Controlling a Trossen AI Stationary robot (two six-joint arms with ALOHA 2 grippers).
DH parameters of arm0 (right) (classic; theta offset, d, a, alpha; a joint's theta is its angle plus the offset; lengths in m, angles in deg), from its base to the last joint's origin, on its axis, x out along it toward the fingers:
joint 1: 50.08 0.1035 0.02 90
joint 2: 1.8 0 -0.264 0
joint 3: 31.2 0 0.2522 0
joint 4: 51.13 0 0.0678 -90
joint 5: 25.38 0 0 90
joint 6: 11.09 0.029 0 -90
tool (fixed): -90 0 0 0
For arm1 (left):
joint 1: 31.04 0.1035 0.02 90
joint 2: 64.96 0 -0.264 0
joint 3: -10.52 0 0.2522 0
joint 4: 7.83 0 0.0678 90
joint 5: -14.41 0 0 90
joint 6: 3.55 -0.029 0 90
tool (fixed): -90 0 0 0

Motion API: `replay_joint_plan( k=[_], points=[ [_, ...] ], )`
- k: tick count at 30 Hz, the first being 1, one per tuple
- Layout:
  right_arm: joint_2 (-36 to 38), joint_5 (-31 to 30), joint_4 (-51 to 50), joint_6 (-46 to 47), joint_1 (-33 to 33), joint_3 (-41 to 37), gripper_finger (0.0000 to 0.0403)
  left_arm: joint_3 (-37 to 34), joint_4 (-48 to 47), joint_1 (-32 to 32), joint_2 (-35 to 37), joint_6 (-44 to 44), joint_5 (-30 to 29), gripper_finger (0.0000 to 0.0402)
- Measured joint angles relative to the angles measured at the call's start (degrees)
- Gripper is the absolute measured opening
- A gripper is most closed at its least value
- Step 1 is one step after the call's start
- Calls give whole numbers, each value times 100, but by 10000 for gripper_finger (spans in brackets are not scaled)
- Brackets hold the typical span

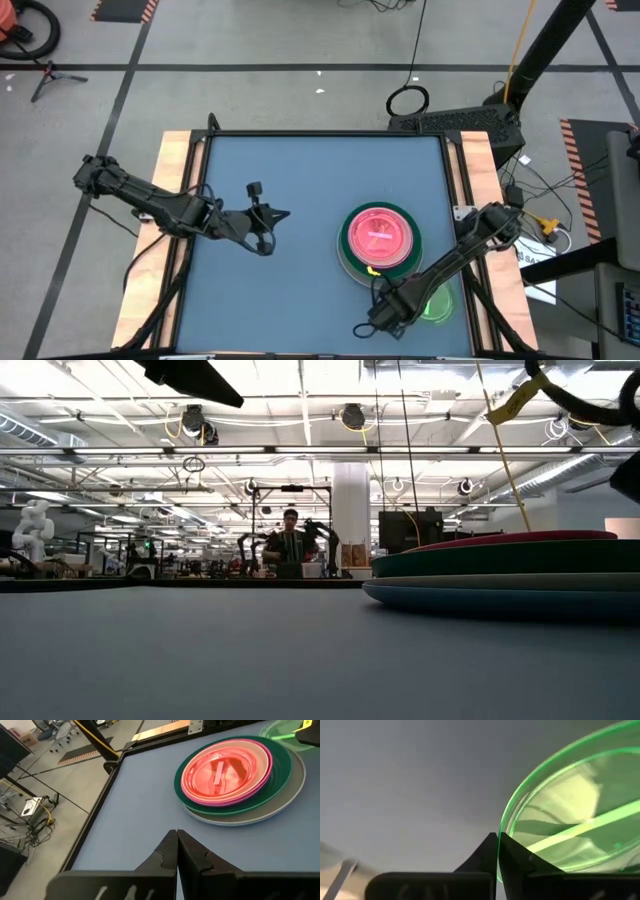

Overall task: Stack plastic plates
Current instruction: Stack the light green plate on top of the light pink plate

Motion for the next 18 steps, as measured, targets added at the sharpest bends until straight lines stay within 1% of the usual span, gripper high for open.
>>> replay_joint_plan(
  k=[3,7,12,18],
  points=[
    [138,258,1,-166,2,0,8,0,88,0,0,-2,-1,1],
    [406,479,45,-517,2,0,3,0,121,0,0,-2,-1,1],
    [871,579,122,-721,7,0,4,0,120,0,0,-2,-1,1],
    [1567,544,286,-553,10,0,2,0,120,0,0,-2,-1,1]
  ],
)
